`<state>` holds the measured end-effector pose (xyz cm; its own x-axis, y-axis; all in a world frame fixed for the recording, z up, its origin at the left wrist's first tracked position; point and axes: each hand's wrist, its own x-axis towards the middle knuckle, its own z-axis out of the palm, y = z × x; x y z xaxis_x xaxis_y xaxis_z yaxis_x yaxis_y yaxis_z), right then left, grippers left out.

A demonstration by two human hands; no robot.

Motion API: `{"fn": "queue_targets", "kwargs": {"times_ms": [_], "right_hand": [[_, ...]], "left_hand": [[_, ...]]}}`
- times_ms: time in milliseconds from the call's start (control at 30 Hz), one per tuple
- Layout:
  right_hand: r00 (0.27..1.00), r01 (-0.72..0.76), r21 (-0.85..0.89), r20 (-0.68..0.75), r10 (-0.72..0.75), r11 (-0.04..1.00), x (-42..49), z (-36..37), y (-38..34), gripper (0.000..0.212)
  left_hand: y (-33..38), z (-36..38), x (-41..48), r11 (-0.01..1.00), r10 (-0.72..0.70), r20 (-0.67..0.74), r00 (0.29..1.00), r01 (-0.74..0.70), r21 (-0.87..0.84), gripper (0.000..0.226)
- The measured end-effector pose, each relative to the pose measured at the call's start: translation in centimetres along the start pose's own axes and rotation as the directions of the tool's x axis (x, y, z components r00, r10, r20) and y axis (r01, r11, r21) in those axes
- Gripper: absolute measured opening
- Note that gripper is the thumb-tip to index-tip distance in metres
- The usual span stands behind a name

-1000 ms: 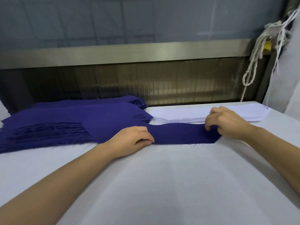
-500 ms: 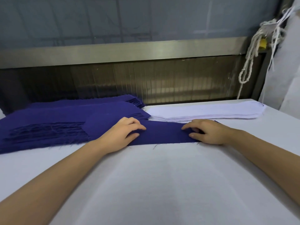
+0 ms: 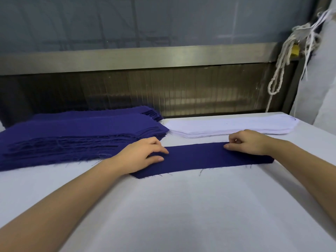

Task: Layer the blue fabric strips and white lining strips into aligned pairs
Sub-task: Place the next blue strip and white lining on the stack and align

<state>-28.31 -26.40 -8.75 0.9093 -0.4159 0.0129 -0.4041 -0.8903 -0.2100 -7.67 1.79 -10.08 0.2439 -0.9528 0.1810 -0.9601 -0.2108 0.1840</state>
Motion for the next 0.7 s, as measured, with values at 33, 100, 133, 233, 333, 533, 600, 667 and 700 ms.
{"fn": "queue_targets", "kwargs": {"times_ms": [33, 100, 133, 233, 333, 533, 600, 667, 700], "right_hand": [[1.0, -0.017, -0.015, -0.004, 0.017, 1.0, 0.0, 0.0, 0.2, 0.04], [0.998, -0.054, -0.038, -0.014, 0.054, 0.998, -0.1, -0.1, 0.4, 0.041], [0.998, -0.068, -0.049, -0.018, 0.067, 0.996, -0.1, -0.1, 0.4, 0.042], [0.997, -0.083, -0.056, -0.005, 0.083, 0.995, -0.1, -0.2, 0.3, 0.042], [0.994, -0.099, -0.033, 0.033, 0.101, 0.994, -0.3, -0.4, 0.5, 0.042], [0.991, -0.11, -0.153, -0.086, 0.098, 0.982, -0.1, -0.1, 0.0, 0.038], [0.983, -0.088, -0.146, -0.173, 0.062, 0.985, 0.2, 0.0, -0.6, 0.027], [0.97, -0.048, -0.11, -0.244, 0.02, 0.993, 0.8, 0.1, -1.6, 0.012], [0.965, -0.023, -0.103, -0.264, -0.005, 0.994, 1.2, 0.2, -2.3, 0.008]], "left_hand": [[-0.1, 0.1, -0.1, 1.0, -0.001, -0.002, 1.0, 0.001, -0.002, 0.03], [-0.4, 0.2, -0.3, 0.999, 0.0, -0.012, 1.0, 0.0, -0.039, 0.033], [-0.5, 0.2, -0.3, 0.998, 0.0, -0.012, 1.0, -0.001, -0.059, 0.034], [-0.6, 0.5, -0.5, 0.994, -0.01, -0.001, 1.0, 0.01, -0.108, 0.032], [-0.4, 0.6, -0.5, 0.991, -0.024, 0.0, 1.0, 0.023, -0.134, 0.031], [0.2, 0.9, -0.5, 0.997, 0.011, -0.045, 0.999, -0.014, -0.076, 0.031], [0.1, 0.7, -0.4, 0.999, 0.018, -0.06, 0.998, -0.02, -0.043, 0.03], [0.1, 0.5, -0.2, 1.0, 0.013, -0.082, 0.997, -0.015, -0.019, 0.027], [0.1, 0.5, -0.1, 1.0, 0.011, -0.094, 0.996, -0.013, -0.014, 0.025]]}}
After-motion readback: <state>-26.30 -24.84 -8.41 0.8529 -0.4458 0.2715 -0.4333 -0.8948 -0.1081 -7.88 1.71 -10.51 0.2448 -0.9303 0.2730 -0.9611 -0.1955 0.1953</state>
